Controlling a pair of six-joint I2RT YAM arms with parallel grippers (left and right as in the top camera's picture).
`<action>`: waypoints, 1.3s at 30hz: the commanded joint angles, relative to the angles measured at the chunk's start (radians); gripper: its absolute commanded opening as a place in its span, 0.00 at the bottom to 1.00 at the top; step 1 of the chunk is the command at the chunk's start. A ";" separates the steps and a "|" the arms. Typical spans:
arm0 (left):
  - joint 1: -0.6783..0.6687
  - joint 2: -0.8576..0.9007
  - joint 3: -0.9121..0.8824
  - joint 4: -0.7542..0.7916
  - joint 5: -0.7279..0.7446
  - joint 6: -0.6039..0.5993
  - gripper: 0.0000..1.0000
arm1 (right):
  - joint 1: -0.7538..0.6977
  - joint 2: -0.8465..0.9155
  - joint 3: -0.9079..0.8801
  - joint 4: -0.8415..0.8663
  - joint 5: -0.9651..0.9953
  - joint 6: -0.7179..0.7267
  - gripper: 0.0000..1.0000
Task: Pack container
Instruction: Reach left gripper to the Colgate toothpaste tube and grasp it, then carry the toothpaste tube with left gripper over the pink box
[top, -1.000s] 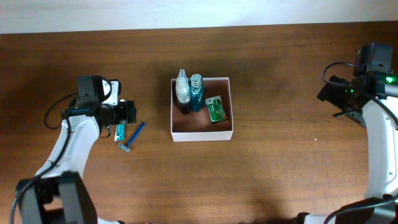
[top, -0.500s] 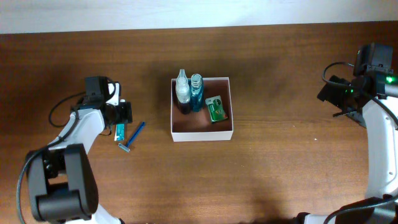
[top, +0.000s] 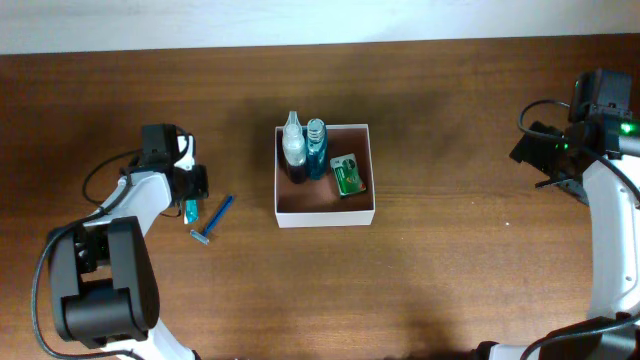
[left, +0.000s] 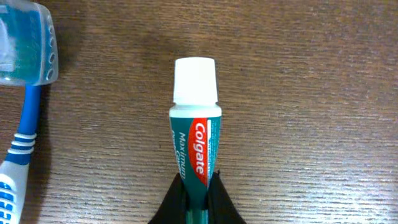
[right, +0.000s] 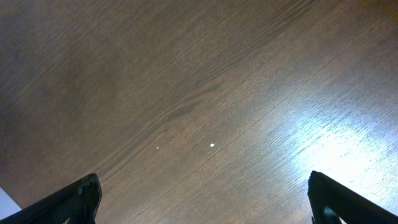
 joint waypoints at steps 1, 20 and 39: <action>0.002 0.014 0.019 -0.011 -0.002 -0.029 0.01 | -0.004 0.002 0.005 0.000 0.012 0.005 0.99; -0.337 -0.294 0.243 -0.242 0.117 0.437 0.02 | -0.004 0.002 0.005 0.000 0.012 0.005 0.99; -0.583 -0.302 0.243 -0.311 0.134 0.796 0.00 | -0.004 0.002 0.005 0.000 0.012 0.005 0.99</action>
